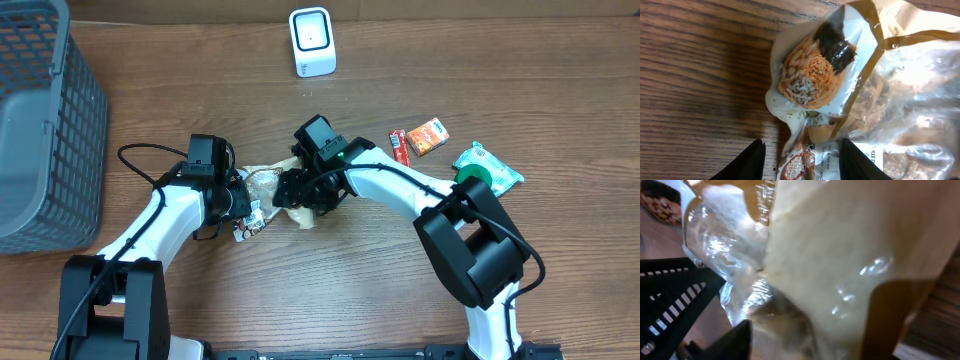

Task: Scan the item barcode
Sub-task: 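Hold the PanTree bag with both grippers and lift it slightly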

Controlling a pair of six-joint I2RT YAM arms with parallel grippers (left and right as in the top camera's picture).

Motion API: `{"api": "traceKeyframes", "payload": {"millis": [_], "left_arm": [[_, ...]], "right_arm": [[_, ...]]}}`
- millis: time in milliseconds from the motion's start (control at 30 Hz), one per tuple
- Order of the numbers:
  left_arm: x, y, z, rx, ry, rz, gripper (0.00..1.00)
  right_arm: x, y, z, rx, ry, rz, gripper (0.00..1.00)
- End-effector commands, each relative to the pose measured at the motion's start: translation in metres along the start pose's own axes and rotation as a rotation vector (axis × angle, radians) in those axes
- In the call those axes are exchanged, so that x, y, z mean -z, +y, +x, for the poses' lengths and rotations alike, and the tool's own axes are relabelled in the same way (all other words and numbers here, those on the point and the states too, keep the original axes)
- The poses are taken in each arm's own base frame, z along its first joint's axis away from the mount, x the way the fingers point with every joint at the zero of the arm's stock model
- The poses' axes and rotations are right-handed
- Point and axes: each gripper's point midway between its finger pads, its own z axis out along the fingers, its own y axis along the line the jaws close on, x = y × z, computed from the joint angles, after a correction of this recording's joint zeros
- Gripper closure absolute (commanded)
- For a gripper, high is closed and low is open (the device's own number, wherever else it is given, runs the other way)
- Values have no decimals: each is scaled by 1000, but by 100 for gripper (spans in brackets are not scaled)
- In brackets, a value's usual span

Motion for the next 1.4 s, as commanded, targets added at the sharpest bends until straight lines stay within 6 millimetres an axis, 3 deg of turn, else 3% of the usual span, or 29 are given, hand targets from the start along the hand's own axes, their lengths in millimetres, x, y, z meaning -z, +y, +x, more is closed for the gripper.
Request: {"api": "traceKeyframes", "payload": {"millis": [0,200,300,367,500,533,567,633,833,1033,1200,1267,1367], "left_arm": [[-14,6,16,-26,61,-29,59],[-14,6,16,-26,61,-29,59],[-14,6,16,-26,61,-29,58],[-14,6,16,-26,61,-29,58],[-14,6,16,-26,61,-29,57],[-14,6,16,-26,61,-29,57],[-14,6,16,-26,61,-29,57],[-14,6,15,-26,60,-29,57],[-14,5,14,-27,54,-26,57],[-14,5,14,-27,54,-26,56],[-14,5,14,-27,54,-27,57],[-14,5,14,-27,54,-27,57],[-14,5,14,-27,54,-27,56]], "right_arm": [[-5,19,10,17,62,-116,57],[-2,36,6,51,63,-206,63],[-2,36,7,48,66,-204,80],[-2,35,8,46,72,-204,85],[-1,31,11,52,85,-195,85],[0,29,10,51,86,-191,82],[3,23,8,46,86,-185,69],[6,18,4,28,79,-182,61],[9,8,-11,6,24,-155,60],[9,6,-16,-23,5,-144,27],[9,8,-22,-12,-21,-148,23],[9,-2,-30,-47,-67,-89,16],[9,-2,-32,-43,-74,-91,12]]}}
